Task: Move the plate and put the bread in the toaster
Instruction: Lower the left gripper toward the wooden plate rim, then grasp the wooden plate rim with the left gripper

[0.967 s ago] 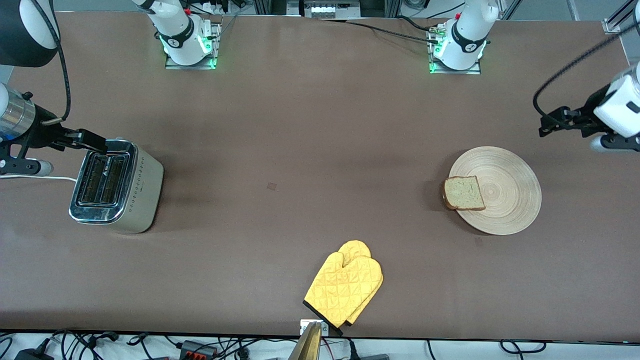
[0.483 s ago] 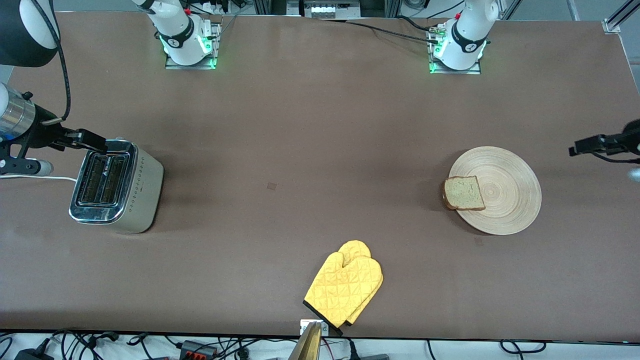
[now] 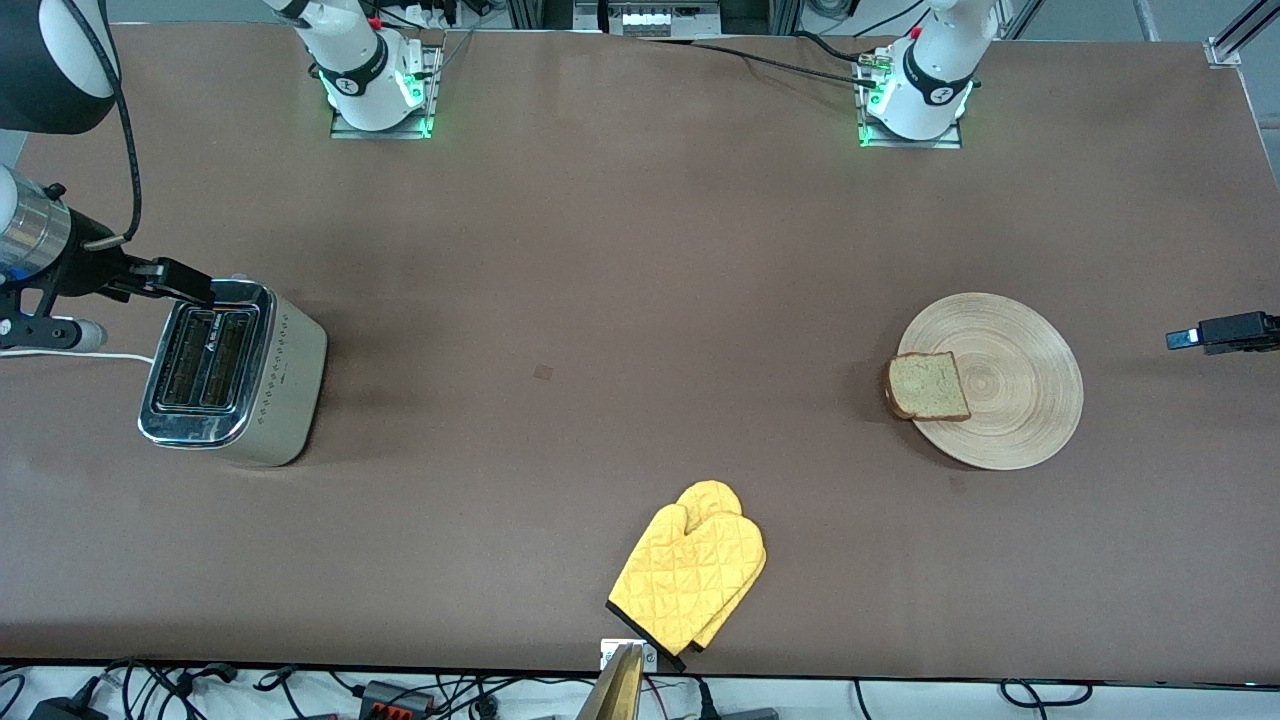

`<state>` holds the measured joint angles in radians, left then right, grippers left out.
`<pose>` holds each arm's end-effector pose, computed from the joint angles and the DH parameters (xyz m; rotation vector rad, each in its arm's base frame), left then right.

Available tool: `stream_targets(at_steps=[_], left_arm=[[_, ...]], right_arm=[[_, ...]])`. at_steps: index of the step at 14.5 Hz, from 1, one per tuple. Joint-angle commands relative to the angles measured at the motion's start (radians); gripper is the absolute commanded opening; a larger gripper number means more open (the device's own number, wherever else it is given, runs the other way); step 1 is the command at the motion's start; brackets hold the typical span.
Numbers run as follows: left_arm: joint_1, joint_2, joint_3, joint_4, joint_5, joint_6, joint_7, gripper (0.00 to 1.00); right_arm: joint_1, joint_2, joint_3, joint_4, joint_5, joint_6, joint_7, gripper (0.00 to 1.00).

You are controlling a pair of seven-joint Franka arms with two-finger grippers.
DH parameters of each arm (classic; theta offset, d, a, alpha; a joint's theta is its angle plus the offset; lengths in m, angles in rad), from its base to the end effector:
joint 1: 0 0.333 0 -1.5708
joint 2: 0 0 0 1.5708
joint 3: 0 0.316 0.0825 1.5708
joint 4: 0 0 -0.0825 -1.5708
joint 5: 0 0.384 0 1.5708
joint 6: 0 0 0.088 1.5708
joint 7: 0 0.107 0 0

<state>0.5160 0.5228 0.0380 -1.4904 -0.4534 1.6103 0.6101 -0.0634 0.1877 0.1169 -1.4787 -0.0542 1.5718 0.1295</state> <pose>0.5827 0.3028 0.3516 2.5668 0.0701 -0.1286 0.6071 0.0205 0.5594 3.0956 -0.1153 -0.1395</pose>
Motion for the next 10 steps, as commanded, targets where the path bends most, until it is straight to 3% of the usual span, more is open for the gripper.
stream_targets(at_steps=[1,7,10], left_arm=[[0.047,0.126,-0.01,0.041,-0.123,-0.026,0.14,1.0],[0.107,0.301,-0.01,0.039,-0.24,-0.027,0.261,1.0],[0.107,0.35,-0.012,0.039,-0.261,-0.027,0.257,0.91]], right_arm=[[-0.001,-0.019,0.001,-0.012,0.014,-0.004,0.002,1.0],[-0.003,-0.019,0.0,-0.012,0.016,-0.004,0.002,1.0],[-0.003,-0.019,0.0,-0.012,0.016,-0.006,0.002,1.0]])
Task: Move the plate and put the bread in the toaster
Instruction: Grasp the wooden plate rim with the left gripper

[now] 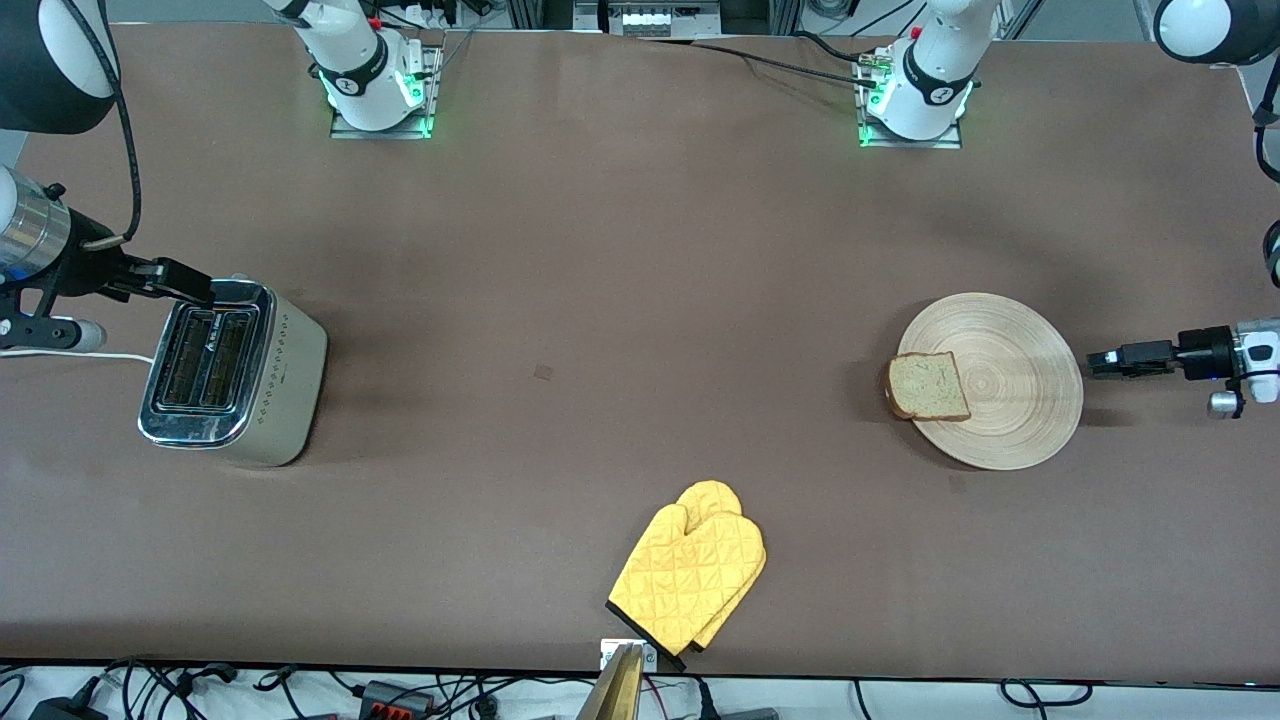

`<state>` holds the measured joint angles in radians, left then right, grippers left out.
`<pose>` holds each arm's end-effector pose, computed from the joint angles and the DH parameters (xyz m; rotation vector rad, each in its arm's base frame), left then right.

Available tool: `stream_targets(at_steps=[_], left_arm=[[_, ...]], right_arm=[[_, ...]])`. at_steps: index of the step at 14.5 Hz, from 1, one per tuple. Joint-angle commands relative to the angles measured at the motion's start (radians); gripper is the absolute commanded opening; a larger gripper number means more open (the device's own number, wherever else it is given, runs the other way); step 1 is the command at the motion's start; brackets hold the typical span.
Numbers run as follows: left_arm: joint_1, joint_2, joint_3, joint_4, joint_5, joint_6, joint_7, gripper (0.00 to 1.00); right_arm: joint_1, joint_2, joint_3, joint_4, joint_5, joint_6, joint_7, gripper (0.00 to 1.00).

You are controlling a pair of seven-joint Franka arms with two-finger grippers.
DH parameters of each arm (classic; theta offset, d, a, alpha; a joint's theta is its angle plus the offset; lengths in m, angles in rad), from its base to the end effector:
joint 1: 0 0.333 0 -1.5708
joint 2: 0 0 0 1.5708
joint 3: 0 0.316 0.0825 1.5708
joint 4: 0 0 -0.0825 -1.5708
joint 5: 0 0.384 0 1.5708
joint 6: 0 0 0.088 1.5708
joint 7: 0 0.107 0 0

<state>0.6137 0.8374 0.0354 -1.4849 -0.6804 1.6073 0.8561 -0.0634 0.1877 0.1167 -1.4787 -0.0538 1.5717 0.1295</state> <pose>0.5496 0.3315 0.1583 2.2257 0.0863 -0.0977 0.6071 0.0205 0.5594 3.0960 -0.1156 -0.1397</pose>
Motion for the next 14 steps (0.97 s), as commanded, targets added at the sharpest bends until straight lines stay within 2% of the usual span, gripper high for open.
stream_targets(at_steps=[1,4,6,8,10,14], left_arm=[[0.009,0.048,-0.011,0.034,-0.048,-0.026,0.014,0.81],[0.009,0.061,-0.017,0.034,-0.048,-0.027,0.021,0.59],[0.008,0.071,-0.019,0.034,-0.048,-0.027,0.075,0.48],[0.003,0.077,-0.017,0.034,-0.063,-0.026,0.104,0.46],[0.003,0.078,-0.017,0.032,-0.065,-0.026,0.107,0.37],[0.001,0.097,-0.017,0.034,-0.067,-0.027,0.127,0.26]], right_arm=[[-0.003,-0.019,0.0,-0.012,0.015,-0.005,0.002,1.0],[-0.003,-0.019,0.0,-0.012,0.015,-0.005,0.002,1.0],[-0.003,-0.019,0.0,-0.012,0.015,-0.005,0.002,1.0],[-0.003,-0.019,0.0,-0.012,0.015,-0.005,0.002,1.0],[-0.003,-0.019,0.0,-0.012,0.015,-0.005,0.002,1.0],[-0.003,-0.019,0.0,-0.012,0.014,-0.005,0.002,1.0]])
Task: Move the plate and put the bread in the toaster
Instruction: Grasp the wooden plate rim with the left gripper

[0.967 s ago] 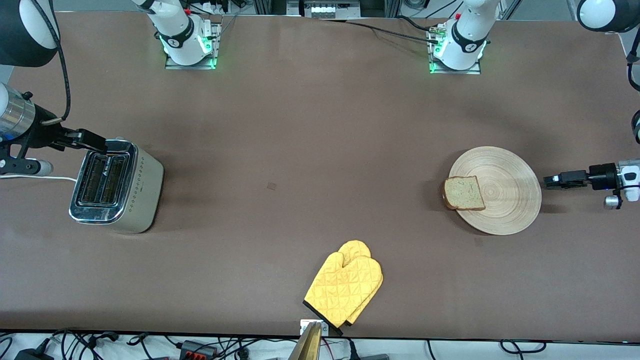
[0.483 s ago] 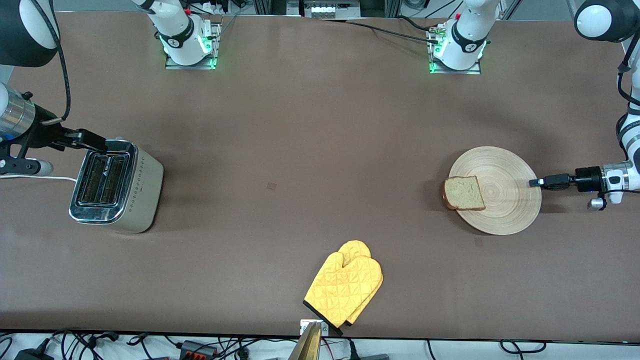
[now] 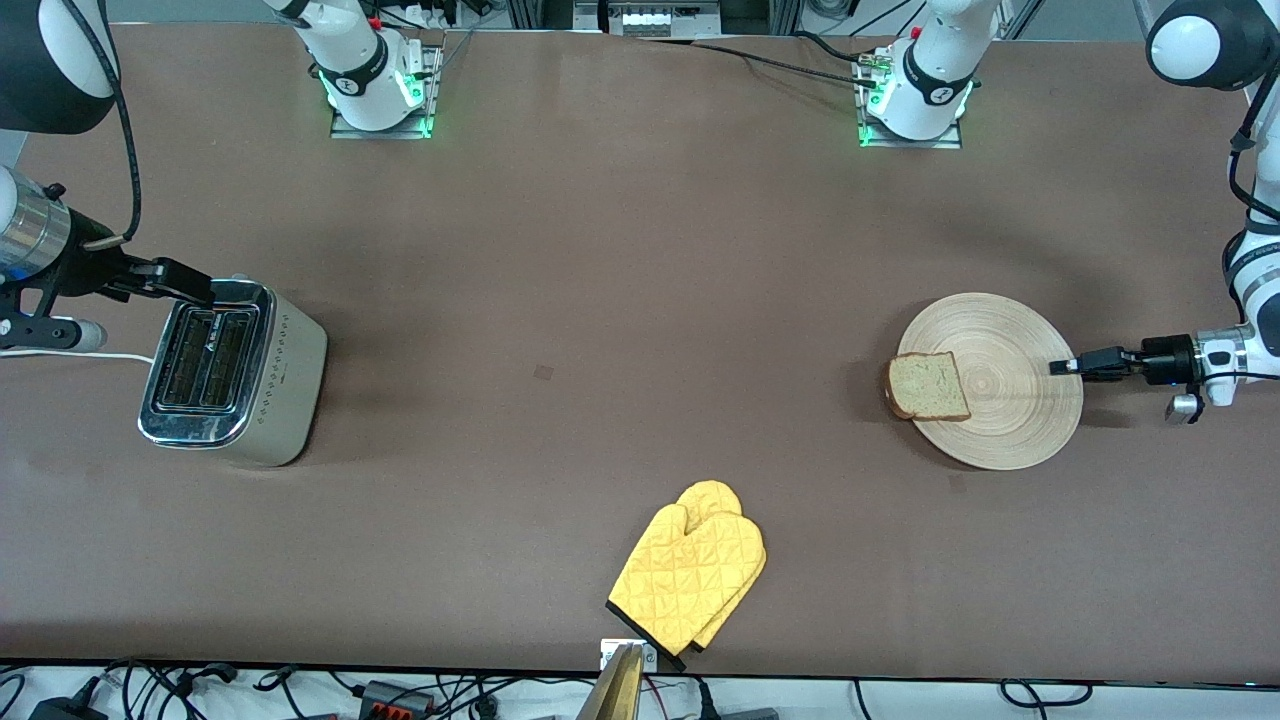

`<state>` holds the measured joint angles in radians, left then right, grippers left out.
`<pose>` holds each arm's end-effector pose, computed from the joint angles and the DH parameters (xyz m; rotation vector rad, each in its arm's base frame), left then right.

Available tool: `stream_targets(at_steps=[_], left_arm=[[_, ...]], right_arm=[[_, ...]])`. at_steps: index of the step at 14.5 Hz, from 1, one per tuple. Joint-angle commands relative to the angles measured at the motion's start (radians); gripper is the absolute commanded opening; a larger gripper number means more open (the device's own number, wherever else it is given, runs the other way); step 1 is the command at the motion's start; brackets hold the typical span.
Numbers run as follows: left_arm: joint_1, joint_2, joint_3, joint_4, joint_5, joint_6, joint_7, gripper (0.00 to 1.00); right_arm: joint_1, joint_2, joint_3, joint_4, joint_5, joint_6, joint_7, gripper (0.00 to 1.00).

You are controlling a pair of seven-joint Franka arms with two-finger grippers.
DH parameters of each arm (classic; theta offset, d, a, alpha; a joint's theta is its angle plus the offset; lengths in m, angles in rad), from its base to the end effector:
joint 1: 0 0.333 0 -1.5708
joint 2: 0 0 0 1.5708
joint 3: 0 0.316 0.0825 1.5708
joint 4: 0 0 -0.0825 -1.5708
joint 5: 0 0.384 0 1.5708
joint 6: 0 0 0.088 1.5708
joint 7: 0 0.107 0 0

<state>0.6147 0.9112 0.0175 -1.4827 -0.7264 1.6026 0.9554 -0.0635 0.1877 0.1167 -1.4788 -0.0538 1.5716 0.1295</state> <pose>0.5470 0.3134 0.1152 2.1426 0.0139 -0.0664 0.6071 0.0204 0.5594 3.0959 -0.1158 -0.1400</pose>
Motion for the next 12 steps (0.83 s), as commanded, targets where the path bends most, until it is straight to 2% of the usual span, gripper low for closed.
stream_targets(at_steps=[1,4,5,10,12], left_arm=[[0.0,0.023,0.001,0.03,-0.022,-0.023,0.028,0.23],[-0.001,0.021,0.001,0.032,-0.015,-0.027,0.029,0.07],[-0.004,0.02,-0.001,0.035,-0.011,-0.042,0.032,0.05],[-0.036,0.015,-0.013,0.036,-0.024,-0.098,0.011,0.01],[-0.043,0.015,-0.056,0.035,-0.028,-0.101,-0.029,0.01]], right_arm=[[-0.003,-0.019,0.0,-0.012,0.015,-0.005,0.002,1.0],[-0.003,-0.019,0.0,-0.012,0.015,-0.005,0.001,1.0],[-0.003,-0.019,0.0,-0.012,0.015,-0.005,0.002,1.0],[-0.003,-0.019,0.0,-0.012,0.015,-0.005,0.002,1.0],[-0.003,-0.019,0.0,-0.012,0.015,-0.005,0.002,1.0]])
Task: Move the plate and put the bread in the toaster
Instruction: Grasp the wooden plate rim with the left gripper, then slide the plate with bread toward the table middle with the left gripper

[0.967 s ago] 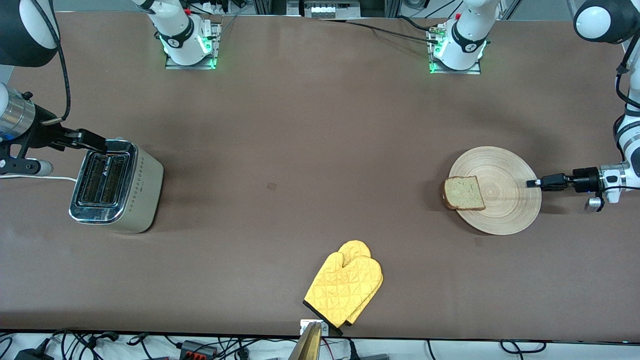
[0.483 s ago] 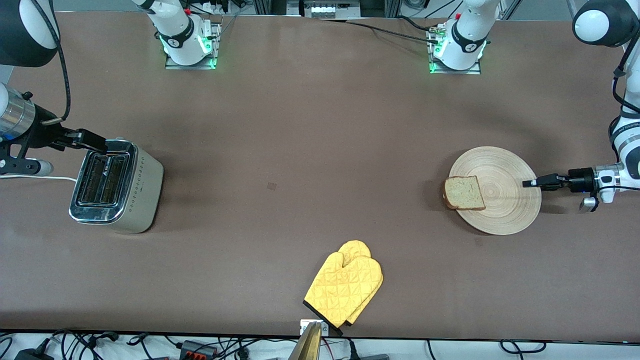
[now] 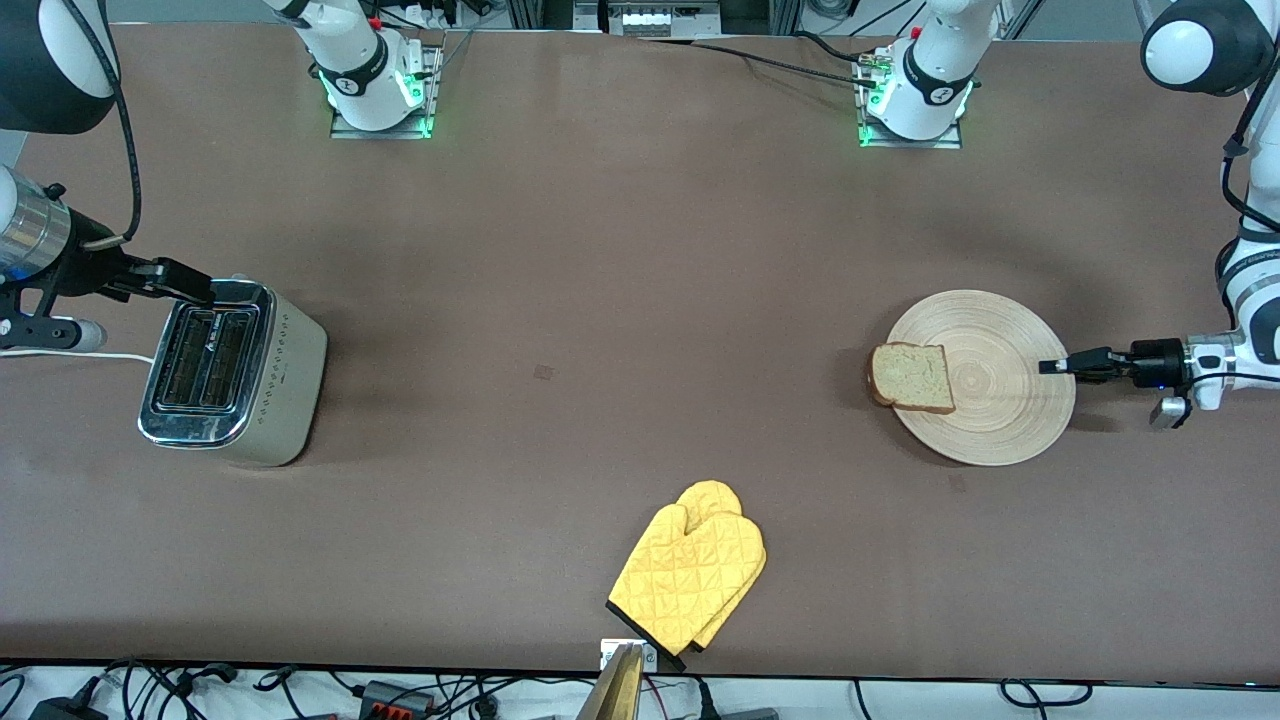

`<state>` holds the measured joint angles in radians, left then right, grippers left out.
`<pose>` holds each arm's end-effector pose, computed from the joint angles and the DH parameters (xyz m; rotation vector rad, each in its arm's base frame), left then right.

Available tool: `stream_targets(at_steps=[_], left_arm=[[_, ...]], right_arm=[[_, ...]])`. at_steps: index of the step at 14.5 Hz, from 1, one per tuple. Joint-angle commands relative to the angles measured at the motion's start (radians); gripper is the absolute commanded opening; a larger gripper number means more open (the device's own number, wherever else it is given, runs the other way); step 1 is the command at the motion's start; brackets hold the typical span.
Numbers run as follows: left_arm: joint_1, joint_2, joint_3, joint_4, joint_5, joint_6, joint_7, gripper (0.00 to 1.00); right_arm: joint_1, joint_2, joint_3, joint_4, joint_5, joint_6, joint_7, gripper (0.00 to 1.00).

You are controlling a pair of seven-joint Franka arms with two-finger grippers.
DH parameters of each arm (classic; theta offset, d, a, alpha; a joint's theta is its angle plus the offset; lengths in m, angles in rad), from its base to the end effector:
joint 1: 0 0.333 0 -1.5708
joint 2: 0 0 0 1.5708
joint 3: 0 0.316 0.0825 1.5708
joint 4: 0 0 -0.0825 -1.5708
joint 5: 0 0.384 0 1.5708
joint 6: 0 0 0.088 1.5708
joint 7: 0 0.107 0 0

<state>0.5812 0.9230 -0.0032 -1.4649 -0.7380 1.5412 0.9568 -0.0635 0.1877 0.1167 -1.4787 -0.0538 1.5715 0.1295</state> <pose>0.5625 0.2792 0.1172 2.0755 -0.0580 -0.1051 0.6071 0.0204 0.5594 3.0959 -0.1158 -0.1400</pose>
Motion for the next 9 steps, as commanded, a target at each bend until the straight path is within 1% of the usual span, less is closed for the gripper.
stream_targets(at_steps=[1,3,5,6,7,9], left_arm=[[-0.008,0.004,-0.067,0.014,-0.023,-0.039,-0.056,0.01],[-0.009,0.002,-0.13,0.009,-0.024,-0.039,-0.116,0.01],[-0.008,-0.013,-0.201,-0.029,-0.029,-0.027,-0.168,0.01],[-0.008,-0.021,-0.225,-0.053,-0.032,-0.006,-0.179,0.01],[-0.008,-0.042,-0.266,-0.101,-0.032,0.052,-0.182,0.01],[-0.004,-0.082,-0.349,-0.213,-0.038,0.21,-0.187,0.01]], right_arm=[[-0.003,-0.019,0.0,-0.012,0.015,-0.005,0.002,1.0],[-0.003,-0.019,0.0,-0.012,0.015,-0.005,0.001,1.0],[-0.003,-0.019,0.0,-0.012,0.015,-0.005,0.002,1.0],[-0.003,-0.019,0.0,-0.012,0.015,-0.005,0.002,1.0],[-0.003,-0.019,0.0,-0.012,0.015,-0.005,0.002,1.0],[-0.003,-0.019,0.0,-0.012,0.014,-0.005,0.001,1.0]])
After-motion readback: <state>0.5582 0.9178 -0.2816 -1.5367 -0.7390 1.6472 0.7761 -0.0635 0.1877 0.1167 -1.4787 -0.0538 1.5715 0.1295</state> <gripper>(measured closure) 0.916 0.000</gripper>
